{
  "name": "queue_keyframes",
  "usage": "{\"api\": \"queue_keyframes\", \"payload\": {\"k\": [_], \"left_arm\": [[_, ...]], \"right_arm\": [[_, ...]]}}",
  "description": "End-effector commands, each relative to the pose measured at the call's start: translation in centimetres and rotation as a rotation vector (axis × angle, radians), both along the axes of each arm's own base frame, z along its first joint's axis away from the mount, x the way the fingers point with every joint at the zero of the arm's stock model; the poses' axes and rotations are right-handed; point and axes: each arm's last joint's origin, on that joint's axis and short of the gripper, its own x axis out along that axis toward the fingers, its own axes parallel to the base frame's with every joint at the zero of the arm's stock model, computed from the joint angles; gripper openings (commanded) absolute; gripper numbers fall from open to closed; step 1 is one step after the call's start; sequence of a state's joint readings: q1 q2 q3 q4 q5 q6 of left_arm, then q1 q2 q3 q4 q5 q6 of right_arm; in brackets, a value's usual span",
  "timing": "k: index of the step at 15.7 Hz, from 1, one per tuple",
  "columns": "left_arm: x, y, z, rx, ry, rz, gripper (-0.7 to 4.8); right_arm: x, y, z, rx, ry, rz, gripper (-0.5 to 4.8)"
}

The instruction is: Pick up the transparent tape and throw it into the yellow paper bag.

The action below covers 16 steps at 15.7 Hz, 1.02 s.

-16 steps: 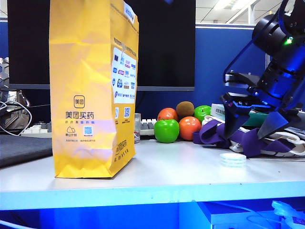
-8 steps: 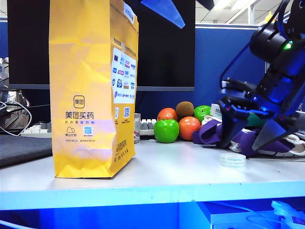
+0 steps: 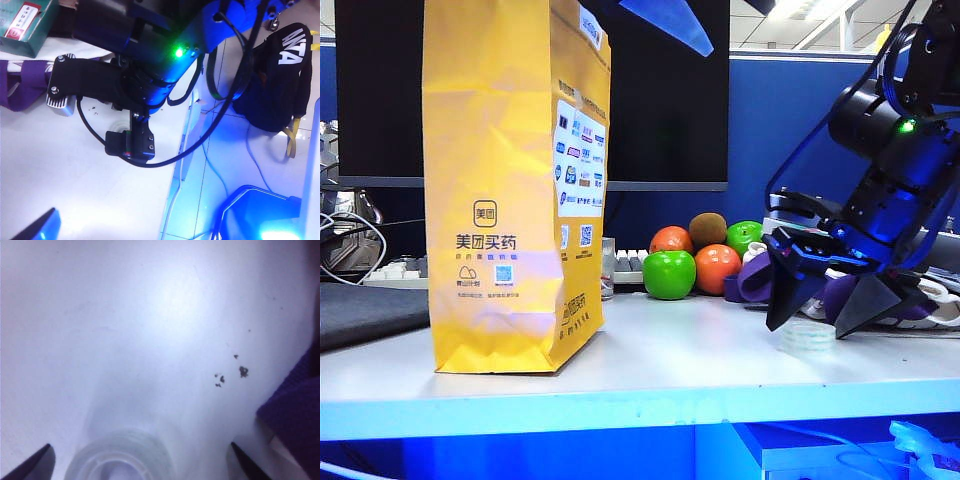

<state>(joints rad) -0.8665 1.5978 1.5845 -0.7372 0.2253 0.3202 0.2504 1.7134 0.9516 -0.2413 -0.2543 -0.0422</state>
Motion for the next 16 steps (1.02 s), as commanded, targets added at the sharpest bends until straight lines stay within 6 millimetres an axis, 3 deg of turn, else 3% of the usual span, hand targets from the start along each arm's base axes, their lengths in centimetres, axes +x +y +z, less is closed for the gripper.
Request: {"api": "queue_keyframes", "payload": {"k": [1, 8, 16], "left_arm": [[0.0, 0.0, 0.3, -0.018, -0.002, -0.001, 4.39], [-0.1, 0.1, 0.3, -0.011, 0.003, -0.001, 4.39], [-0.2, 0.2, 0.2, 0.010, 0.018, 0.002, 4.39]], "right_arm": [[-0.7, -0.1, -1.0, -0.012, 0.101, -0.009, 4.79], [-1.6, -0.3, -1.1, -0.029, 0.191, -0.005, 4.79], [-1.7, -0.4, 0.0, -0.038, 0.147, -0.017, 4.79]]}}
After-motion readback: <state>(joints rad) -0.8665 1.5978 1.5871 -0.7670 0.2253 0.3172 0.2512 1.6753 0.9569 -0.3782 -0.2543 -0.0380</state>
